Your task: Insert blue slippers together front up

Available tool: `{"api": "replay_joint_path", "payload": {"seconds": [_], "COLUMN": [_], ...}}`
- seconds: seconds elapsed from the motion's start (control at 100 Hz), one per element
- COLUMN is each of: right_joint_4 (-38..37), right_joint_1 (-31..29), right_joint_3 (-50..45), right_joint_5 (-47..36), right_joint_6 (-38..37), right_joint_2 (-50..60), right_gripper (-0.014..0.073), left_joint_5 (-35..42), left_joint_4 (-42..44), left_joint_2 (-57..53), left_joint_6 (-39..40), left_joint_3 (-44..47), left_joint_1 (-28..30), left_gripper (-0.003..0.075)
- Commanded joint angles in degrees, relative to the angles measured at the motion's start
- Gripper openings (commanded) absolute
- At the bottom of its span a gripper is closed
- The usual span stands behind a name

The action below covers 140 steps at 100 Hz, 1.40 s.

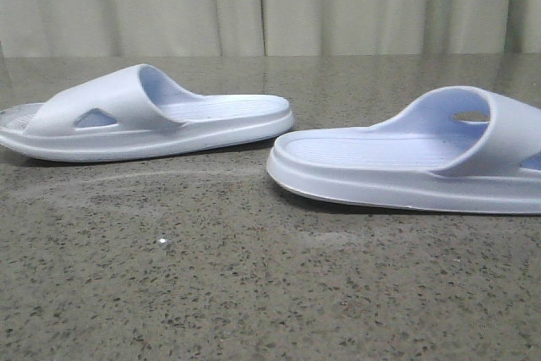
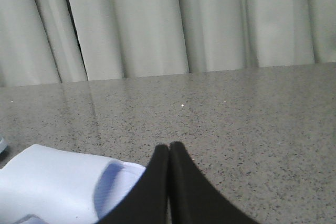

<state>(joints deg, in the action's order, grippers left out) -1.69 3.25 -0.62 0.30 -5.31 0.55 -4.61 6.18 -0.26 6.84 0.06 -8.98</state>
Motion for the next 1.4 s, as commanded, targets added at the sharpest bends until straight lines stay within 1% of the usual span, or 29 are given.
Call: {"api": "replay_joint_path", "payload": {"seconds": [0.0,0.24,0.81,1.0,1.06,1.12,1.23,1.39], "right_joint_4": [-0.63,-0.63,-0.63,-0.41,0.02,0.48,0.48,0.48], "right_joint_1": [0.09,0.09,0.09,0.09,0.09,0.09,0.09,0.09], "right_joint_3": [-1.12,-1.12,-1.12,-0.99,-0.23,1.31,5.52,12.36], "right_joint_5": [-4.25,-4.74,-5.08,-4.95,-3.41,-0.6,4.98,12.07], "right_joint_6": [0.21,0.21,0.21,0.21,0.21,0.21,0.21,0.21], "right_joint_2": [1.05,1.05,1.05,1.05,1.05,0.96,0.71,0.71], "right_gripper": [-0.0107,-0.0107,-0.0106,-0.0106,-0.0106,-0.0106,-0.0106,-0.0083], "left_joint_5": [4.96,7.85,7.97,8.8,8.8,8.68,3.27,-6.03], "left_joint_4": [-0.46,-0.46,-1.16,-4.86,-6.18,-9.38,-15.72,-17.31], "left_joint_2": [-1.64,-1.64,-1.64,-1.64,-1.64,-1.64,-1.31,1.91], "left_joint_6": [0.48,0.48,0.48,0.48,0.48,0.48,0.48,0.48], "left_joint_3": [0.5,0.5,0.5,0.4,0.14,-0.51,-3.91,-11.07], "left_joint_1": [-0.23,-0.23,-0.23,-0.23,-0.23,-0.23,-0.23,-0.23], "left_gripper": [0.0016,0.0016,0.0015,0.0015,0.0015,0.0015,0.0015,0.0015]}}
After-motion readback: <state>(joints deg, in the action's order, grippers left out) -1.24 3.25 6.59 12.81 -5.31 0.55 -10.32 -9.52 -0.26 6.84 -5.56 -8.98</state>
